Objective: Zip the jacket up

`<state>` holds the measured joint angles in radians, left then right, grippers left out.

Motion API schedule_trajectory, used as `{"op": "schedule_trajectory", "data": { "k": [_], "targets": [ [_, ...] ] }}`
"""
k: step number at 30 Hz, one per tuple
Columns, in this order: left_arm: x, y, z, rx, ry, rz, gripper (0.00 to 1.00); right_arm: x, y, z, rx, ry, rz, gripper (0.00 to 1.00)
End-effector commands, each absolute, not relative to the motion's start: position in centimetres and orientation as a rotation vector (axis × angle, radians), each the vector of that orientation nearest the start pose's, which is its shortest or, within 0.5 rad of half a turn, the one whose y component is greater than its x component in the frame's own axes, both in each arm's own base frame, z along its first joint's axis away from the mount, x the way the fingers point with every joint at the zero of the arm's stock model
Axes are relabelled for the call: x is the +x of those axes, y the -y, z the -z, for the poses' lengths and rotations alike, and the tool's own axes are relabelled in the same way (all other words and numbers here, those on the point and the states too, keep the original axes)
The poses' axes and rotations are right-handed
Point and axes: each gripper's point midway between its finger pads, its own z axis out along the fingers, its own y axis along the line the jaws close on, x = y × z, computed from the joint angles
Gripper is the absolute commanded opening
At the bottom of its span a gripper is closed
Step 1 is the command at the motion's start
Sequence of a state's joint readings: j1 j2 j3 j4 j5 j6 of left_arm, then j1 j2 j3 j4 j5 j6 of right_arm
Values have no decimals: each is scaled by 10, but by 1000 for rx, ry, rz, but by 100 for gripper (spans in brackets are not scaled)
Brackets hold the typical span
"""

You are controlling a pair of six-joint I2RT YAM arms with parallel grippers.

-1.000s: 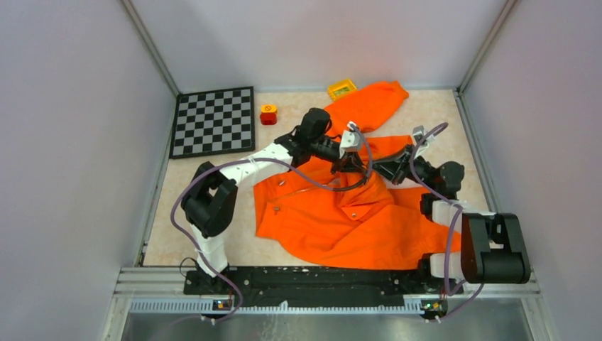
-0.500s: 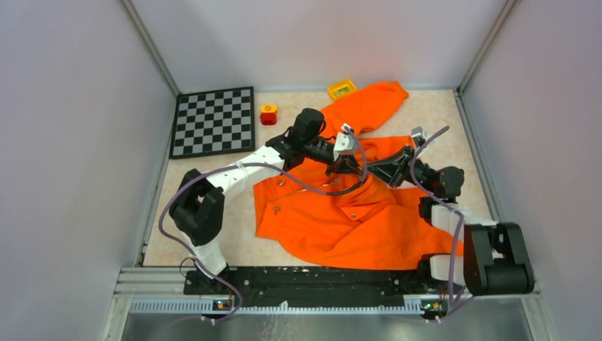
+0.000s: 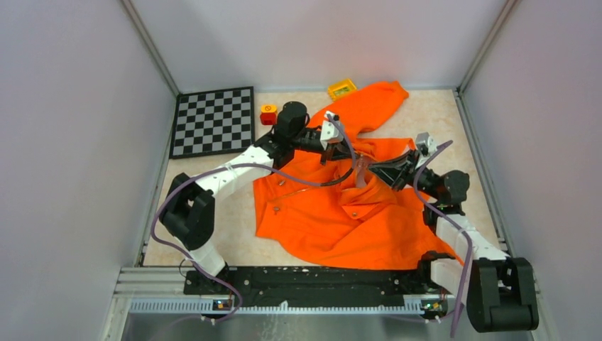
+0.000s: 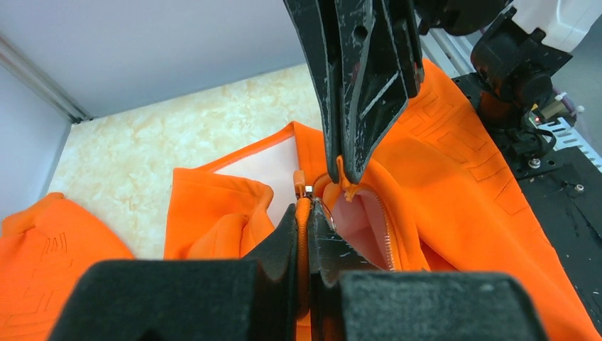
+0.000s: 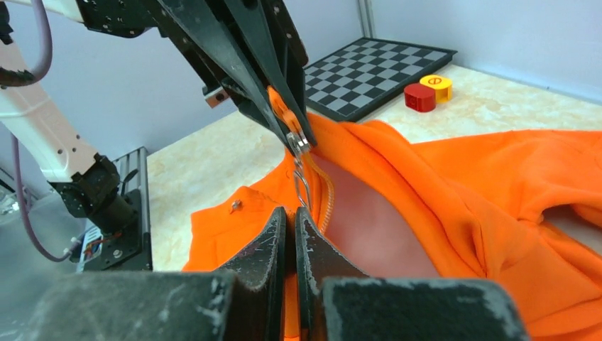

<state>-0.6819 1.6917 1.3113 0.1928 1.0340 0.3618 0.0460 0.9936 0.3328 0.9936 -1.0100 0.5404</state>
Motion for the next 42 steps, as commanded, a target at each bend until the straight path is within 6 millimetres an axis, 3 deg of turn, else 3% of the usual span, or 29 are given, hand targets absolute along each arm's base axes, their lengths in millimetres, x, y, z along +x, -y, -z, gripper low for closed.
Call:
{"op": "schedule_trajectory", "data": {
  "k": [1,11,25,42],
  "targets": [
    [262,404,-303,1455,-899,1155,0,244,-169,-265,-632,-1238,-1100,0],
    [257,403,-305,1463,-879,1185,0,258,-160,-280,-591,-1189,-1015,0],
    [254,406,-295,1484,-898,1260,0,240,-167,-295,-658,-1086,-1100,0],
    [251,408,-284,1495,-935,1319,0,240,-167,-292,-651,-1082,-1114,0]
  ]
}}
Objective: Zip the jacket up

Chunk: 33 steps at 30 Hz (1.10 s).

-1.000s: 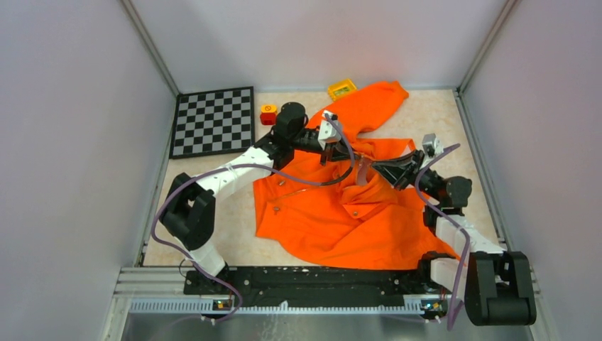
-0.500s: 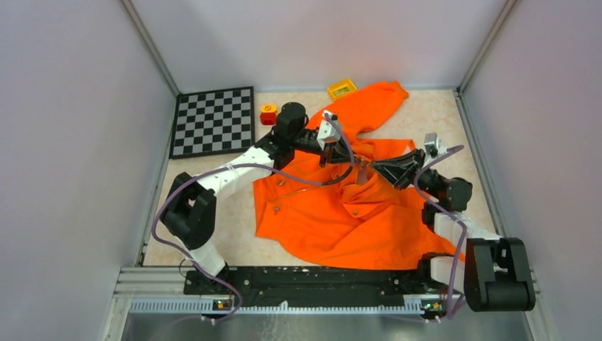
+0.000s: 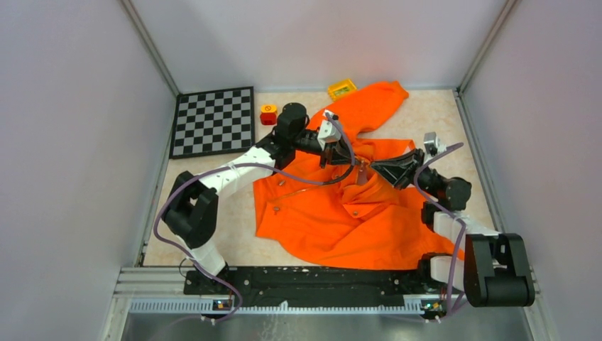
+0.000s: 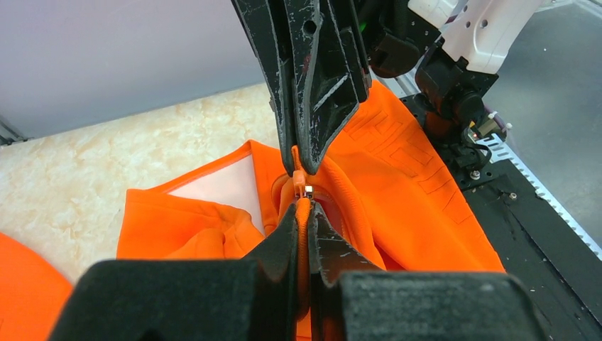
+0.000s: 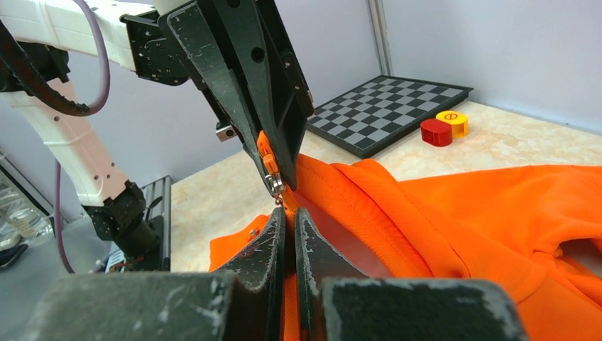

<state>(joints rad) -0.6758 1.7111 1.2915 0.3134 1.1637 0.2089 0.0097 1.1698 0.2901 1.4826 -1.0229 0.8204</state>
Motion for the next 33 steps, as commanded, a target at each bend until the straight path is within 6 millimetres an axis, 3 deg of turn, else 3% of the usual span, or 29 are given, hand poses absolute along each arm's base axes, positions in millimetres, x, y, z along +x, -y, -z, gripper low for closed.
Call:
{"op": "schedule_trajectory", "data": {
  "k": [1,14,33],
  "targets": [
    [251,409,-284,1496,-936,1323,0,240,-167,-292,-652,-1083,-1117,0],
    [252,413,-277,1498,-959,1335,0,234,-168,-295,-671,-1062,-1128,0],
    [248,412,-280,1503,-954,1335,0,245,-163,-290,-622,-1088,-1066,0]
  ]
}}
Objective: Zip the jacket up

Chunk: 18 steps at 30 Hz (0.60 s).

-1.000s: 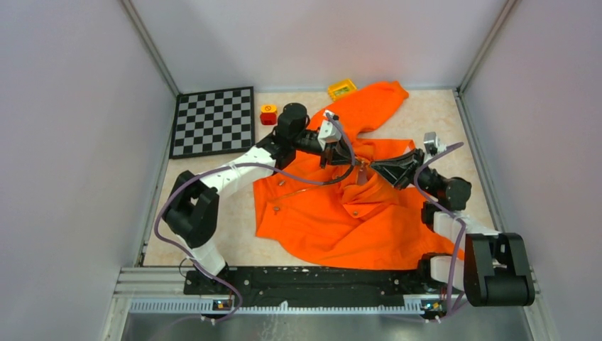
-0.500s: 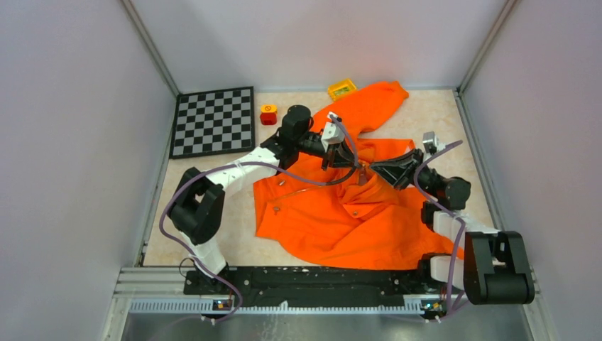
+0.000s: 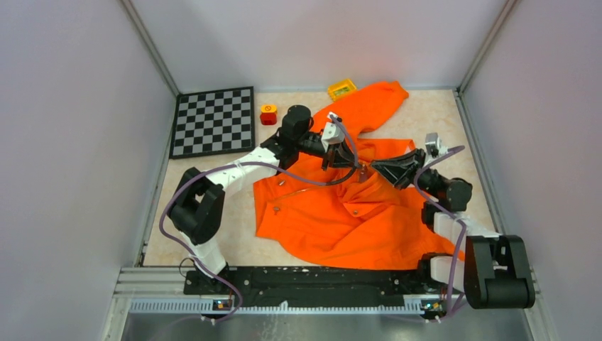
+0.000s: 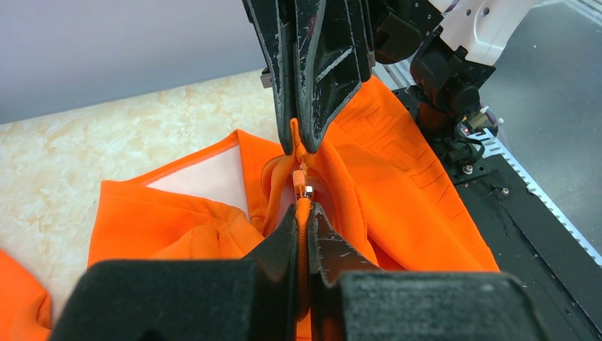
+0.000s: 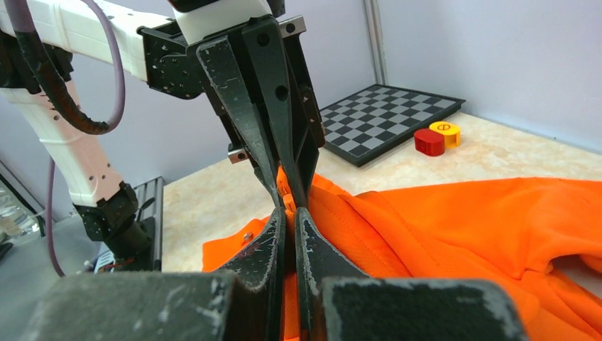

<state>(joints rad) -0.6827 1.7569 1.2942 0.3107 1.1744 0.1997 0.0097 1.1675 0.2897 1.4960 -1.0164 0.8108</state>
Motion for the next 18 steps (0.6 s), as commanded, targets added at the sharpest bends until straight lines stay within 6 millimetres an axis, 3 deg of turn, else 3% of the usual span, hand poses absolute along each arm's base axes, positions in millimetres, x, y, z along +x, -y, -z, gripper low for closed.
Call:
{"op": "schedule_trajectory", "data": {
  "k": [1,18],
  "targets": [
    [248,412,-280,1502,-955,1336,0,245,-163,-290,-622,-1088,-1068,0],
    [248,411,-286,1490,-941,1317,0,239,-166,-283,-635,-1092,-1117,0]
  ]
}}
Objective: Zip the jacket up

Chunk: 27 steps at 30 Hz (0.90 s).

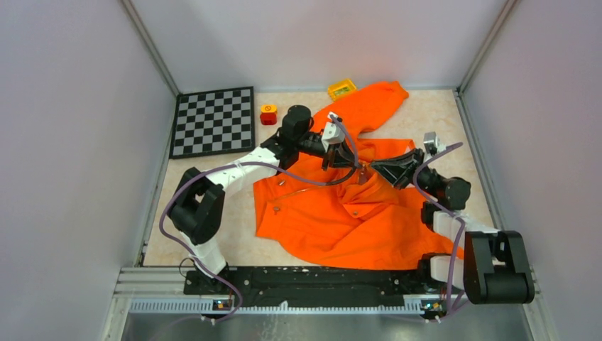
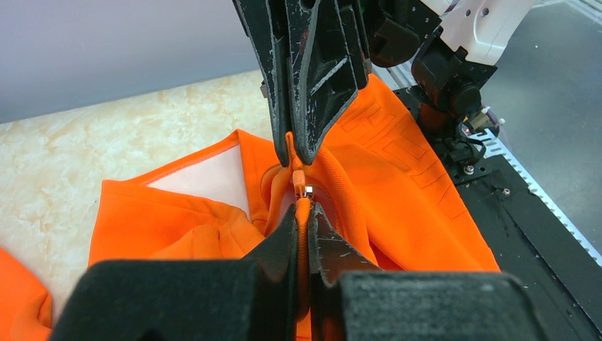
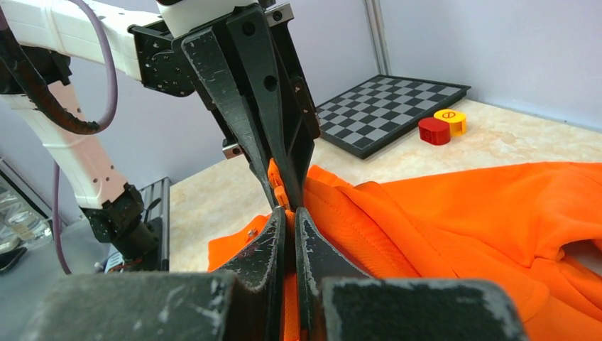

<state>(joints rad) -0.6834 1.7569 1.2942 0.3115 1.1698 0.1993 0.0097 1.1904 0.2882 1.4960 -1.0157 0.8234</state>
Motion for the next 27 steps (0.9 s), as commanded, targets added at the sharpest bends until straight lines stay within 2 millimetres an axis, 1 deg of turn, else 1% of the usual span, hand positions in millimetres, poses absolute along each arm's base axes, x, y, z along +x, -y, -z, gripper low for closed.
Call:
{"op": "schedule_trajectory", "data": {
  "k": [1,20,27],
  "targets": [
    [247,410,-286,1490,-942,1321,0,239,-166,-284,-635,-1092,-1116,0],
    [241,415,-287,1499,-934,1333,0,241,-166,-282,-626,-1098,-1117,0],
    [243,417,-278,1505,-965,1344,0,235,-167,-291,-641,-1069,-1124,0]
  ]
}}
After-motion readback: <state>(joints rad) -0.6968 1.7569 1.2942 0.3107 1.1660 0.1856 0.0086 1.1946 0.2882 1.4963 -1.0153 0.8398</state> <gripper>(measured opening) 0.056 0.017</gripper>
